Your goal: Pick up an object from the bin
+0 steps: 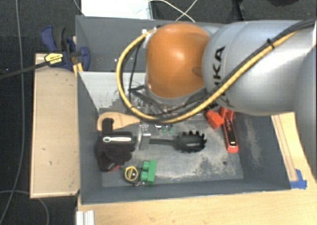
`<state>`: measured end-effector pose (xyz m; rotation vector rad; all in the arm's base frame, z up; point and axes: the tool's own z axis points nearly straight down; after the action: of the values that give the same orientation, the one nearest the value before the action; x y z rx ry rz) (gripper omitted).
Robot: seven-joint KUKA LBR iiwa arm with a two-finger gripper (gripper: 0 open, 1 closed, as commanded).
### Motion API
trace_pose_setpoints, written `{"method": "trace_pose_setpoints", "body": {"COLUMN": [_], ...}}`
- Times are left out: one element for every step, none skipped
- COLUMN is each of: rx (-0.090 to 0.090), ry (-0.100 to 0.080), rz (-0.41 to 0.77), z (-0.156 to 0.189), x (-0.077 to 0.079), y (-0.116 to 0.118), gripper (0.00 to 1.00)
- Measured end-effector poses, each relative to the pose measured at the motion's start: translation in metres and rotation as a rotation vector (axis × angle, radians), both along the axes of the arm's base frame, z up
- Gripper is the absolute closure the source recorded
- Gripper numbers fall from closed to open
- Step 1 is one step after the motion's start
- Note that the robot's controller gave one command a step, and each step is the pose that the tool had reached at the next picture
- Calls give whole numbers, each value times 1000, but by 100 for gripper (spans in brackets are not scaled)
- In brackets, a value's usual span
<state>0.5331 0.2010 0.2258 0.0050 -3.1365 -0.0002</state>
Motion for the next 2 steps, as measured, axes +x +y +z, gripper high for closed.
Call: {"method": "trace_pose_setpoints", "body": {"rx": [2,3], "ry": [-8,-10], "rz": [-6,201], "z": [4,-125], "x": [2,-21], "y": [-1,43], "gripper": [0,0]}}
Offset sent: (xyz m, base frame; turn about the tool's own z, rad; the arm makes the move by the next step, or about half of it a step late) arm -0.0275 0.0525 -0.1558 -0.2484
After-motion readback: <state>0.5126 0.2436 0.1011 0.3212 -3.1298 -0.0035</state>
